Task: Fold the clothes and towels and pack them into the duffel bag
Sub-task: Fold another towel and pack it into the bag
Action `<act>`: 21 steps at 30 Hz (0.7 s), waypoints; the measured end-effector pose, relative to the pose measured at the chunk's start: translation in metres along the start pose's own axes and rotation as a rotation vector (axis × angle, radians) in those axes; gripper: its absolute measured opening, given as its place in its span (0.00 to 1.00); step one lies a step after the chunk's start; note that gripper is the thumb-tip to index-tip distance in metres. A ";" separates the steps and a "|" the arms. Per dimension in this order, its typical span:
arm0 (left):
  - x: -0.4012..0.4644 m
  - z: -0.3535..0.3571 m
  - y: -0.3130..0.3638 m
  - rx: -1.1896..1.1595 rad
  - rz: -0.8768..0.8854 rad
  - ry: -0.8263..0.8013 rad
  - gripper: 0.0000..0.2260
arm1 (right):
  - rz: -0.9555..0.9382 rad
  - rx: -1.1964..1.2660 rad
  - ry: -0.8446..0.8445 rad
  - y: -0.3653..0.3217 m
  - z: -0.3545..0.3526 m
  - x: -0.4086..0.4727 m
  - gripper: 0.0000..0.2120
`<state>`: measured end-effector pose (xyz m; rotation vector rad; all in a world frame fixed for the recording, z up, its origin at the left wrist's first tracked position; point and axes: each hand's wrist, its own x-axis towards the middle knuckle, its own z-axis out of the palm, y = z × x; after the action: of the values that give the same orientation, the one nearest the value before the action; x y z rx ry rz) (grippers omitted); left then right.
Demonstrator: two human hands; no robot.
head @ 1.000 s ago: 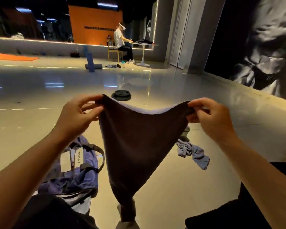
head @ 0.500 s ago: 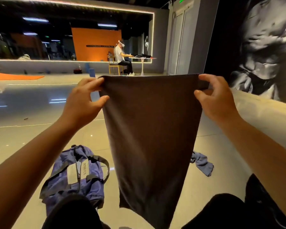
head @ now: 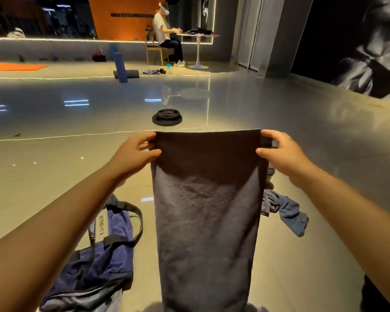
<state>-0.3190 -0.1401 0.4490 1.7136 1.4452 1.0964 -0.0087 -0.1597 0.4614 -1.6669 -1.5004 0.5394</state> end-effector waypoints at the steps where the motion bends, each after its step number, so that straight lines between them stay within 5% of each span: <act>1: 0.014 0.008 -0.014 0.002 -0.019 -0.011 0.24 | 0.017 0.006 -0.021 0.011 0.011 0.013 0.25; 9: 0.087 0.063 -0.128 -0.040 -0.111 -0.033 0.23 | 0.106 0.137 -0.133 0.103 0.106 0.085 0.23; 13: 0.076 0.076 -0.172 -0.026 -0.169 -0.068 0.16 | 0.163 0.146 -0.148 0.140 0.131 0.074 0.21; 21: -0.024 0.103 -0.252 0.308 -0.133 -0.506 0.12 | 0.191 -0.041 -0.425 0.229 0.154 -0.016 0.14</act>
<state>-0.3421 -0.1102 0.1789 1.8930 1.4145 0.3369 0.0113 -0.1233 0.1880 -1.8163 -1.6615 1.0246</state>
